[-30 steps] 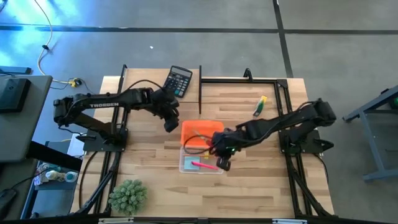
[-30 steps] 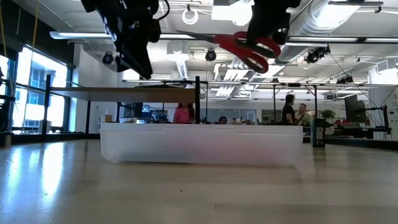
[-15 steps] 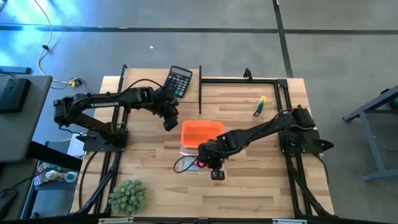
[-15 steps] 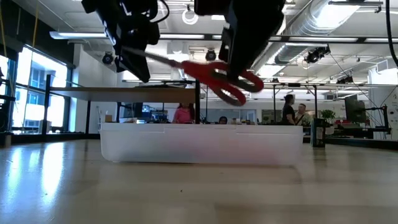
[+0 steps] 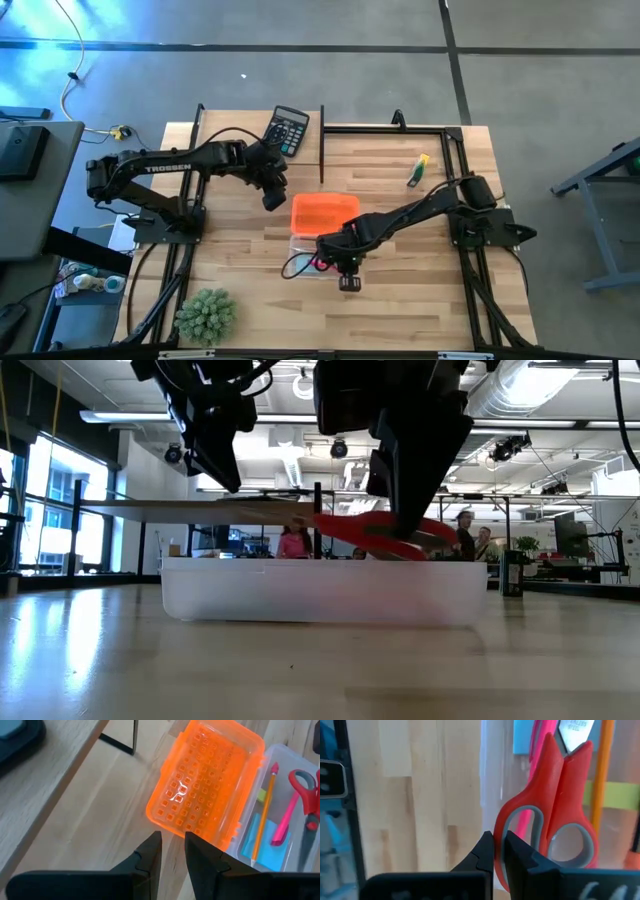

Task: Pack school essentials
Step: Put the red scissors into the school supply box

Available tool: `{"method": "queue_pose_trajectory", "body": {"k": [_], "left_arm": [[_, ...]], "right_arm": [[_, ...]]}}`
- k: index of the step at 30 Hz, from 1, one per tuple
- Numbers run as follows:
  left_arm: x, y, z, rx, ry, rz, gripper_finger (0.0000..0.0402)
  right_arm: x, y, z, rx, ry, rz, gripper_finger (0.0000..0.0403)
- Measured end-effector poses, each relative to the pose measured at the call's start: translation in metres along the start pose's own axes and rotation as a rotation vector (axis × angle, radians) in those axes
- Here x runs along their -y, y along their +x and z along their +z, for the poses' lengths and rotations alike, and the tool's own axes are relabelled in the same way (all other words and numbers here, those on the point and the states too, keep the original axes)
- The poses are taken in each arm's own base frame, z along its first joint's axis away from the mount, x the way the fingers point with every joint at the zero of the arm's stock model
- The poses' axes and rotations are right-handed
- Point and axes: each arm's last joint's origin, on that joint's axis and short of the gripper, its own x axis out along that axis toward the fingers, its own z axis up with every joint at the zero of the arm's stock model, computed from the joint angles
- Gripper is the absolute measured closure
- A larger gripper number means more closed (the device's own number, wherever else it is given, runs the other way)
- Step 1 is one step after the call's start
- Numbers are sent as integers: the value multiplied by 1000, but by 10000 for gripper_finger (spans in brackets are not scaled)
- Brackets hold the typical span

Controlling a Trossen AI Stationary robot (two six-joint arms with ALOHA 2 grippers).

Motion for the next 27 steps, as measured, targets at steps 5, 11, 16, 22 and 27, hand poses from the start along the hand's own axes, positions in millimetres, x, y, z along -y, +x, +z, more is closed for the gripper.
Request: {"method": "queue_pose_trajectory", "body": {"k": [5, 11, 16, 22, 27], "left_arm": [[0, 0, 0, 0, 0, 0, 328], [0, 0, 0, 0, 0, 0, 328], [1, 0, 0, -3, 0, -18, 328], [1, 0, 0, -6, 0, -26, 328], [1, 0, 0, -5, 0, -26, 328]], "right_arm": [[-1, 1, 0, -12, 69, 41, 396], [2, 3, 2, -12, 142, 50, 391], [4, 4, 4, 1, 166, 54, 384], [4, 5, 3, -2, 173, 48, 381], [6, 5, 4, 9, 177, 19, 348]]}}
